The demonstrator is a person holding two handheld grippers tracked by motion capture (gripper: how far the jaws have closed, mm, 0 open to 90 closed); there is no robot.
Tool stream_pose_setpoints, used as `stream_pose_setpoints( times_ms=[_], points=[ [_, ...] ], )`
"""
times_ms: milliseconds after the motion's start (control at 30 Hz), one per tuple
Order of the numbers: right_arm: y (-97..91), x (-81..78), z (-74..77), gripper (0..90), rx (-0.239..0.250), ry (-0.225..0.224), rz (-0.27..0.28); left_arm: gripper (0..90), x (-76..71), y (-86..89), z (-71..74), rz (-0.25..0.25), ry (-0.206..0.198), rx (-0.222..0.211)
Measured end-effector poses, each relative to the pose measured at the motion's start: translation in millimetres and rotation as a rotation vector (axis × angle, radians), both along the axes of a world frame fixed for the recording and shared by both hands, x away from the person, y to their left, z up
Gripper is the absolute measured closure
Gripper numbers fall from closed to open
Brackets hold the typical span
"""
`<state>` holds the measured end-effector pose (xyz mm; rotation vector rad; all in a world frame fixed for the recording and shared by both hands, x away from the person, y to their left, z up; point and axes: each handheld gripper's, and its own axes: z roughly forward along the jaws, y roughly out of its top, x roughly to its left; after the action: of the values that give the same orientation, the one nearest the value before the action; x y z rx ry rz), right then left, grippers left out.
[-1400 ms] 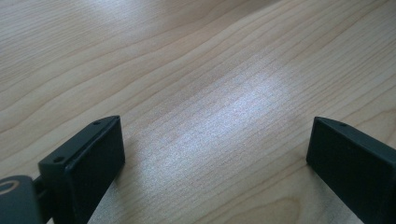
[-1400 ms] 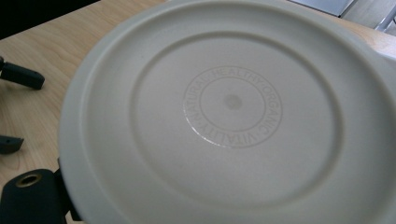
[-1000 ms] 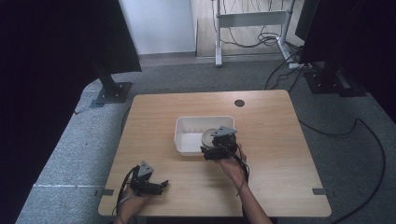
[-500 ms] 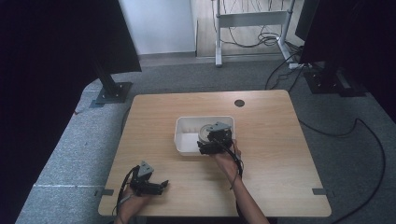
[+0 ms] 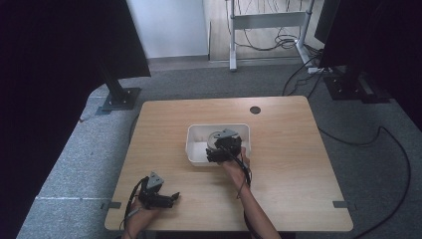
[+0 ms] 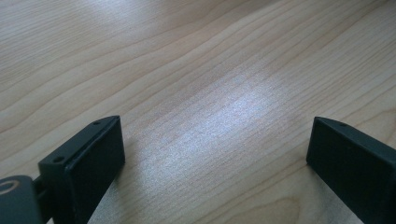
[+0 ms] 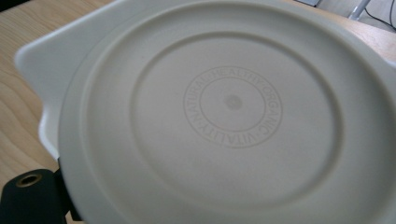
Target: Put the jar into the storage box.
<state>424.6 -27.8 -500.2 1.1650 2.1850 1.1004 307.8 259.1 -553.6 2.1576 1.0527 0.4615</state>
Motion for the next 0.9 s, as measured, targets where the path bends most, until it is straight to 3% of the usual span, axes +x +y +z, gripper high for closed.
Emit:
stream_pose_setpoints(
  times_ms=[333, 633, 900],
  points=[
    [10.8, 8.1, -12.5, 9.6, -0.01, 0.008, -0.034, 4.0, 0.0, 0.0, 0.0, 0.0, 0.0, 0.0],
    [17.5, 10.9, -23.2, 9.7, -0.049, 0.021, -0.056, 4.0, 0.0, 0.0, 0.0, 0.0, 0.0, 0.0],
    [19.4, 9.8, -30.2, 9.6, -0.041, 0.032, -0.07, 4.0, 0.0, -0.1, -0.2, 0.0, -0.002, -0.002]
  ],
)
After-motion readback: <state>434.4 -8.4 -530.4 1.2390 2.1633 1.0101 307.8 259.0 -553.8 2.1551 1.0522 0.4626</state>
